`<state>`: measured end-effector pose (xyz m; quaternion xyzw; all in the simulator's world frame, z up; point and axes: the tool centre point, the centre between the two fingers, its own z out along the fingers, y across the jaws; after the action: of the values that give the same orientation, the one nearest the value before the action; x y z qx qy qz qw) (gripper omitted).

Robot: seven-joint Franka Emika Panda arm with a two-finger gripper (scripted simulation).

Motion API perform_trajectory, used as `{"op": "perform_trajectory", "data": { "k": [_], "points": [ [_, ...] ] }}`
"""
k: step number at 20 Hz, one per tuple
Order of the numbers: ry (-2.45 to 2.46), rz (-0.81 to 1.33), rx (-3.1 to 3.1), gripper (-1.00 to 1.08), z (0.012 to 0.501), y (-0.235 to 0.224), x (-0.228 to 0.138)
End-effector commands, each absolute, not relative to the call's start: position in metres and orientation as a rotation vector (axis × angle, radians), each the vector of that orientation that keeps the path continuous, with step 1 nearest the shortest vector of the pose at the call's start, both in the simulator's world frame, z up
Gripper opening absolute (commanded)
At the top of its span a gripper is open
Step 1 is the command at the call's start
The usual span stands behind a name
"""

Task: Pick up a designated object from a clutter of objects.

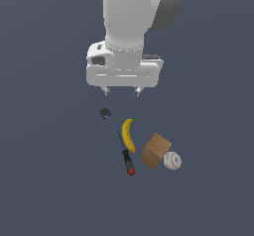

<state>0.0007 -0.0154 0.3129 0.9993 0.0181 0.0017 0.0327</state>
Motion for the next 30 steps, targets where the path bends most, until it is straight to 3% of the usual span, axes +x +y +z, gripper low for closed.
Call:
{"op": "perform_trajectory", "data": {
  "k": [1, 20, 30],
  "points": [
    [0.056, 0.005, 3.076, 1.0, 0.313, -0.015, 0.001],
    [0.035, -0.063, 3.079, 1.0, 0.287, -0.015, -0.005],
    [-0.013, -0.056, 3.104, 1.0, 0.243, -0.035, -0.014]
  ]
}}
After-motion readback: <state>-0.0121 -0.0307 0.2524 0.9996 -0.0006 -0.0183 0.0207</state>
